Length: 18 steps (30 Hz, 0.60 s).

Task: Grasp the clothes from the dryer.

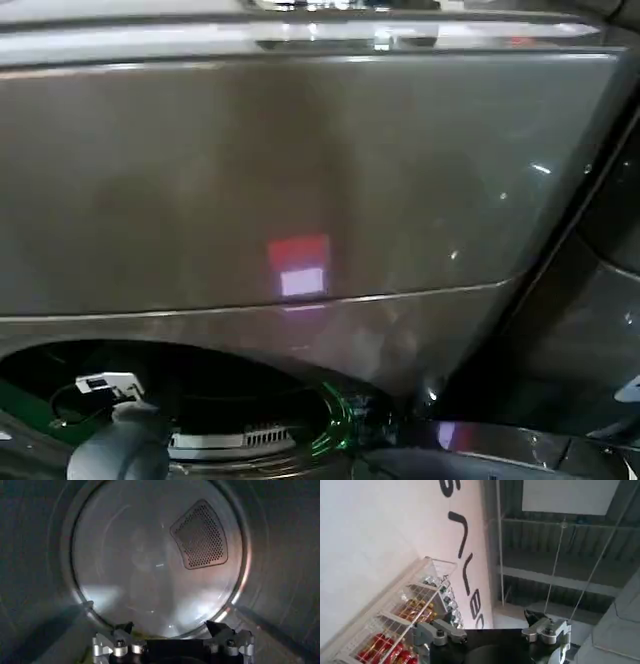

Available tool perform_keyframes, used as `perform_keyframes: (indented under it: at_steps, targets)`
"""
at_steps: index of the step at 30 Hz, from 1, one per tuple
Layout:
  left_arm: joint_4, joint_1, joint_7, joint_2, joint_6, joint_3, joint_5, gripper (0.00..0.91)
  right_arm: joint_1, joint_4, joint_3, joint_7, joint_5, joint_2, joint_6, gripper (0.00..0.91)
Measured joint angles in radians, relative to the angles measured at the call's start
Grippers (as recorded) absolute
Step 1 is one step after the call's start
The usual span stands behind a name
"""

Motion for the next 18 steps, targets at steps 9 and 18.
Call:
perform_keyframes:
  at_steps: [9,18]
  targets:
    - [0.205,-0.192,-0.021,-0.024,-0.026,0.051,0.004,0.907,-0.016,-0.010,0.026,-0.003,0.002,0.001,0.000,0.907]
    - [0.408,-0.367,-0.020,-0.042,-0.028,0.087,0.010,0.907,-0.023,-0.015,0.040,-0.004,0.006,0.001,0.000,0.907]
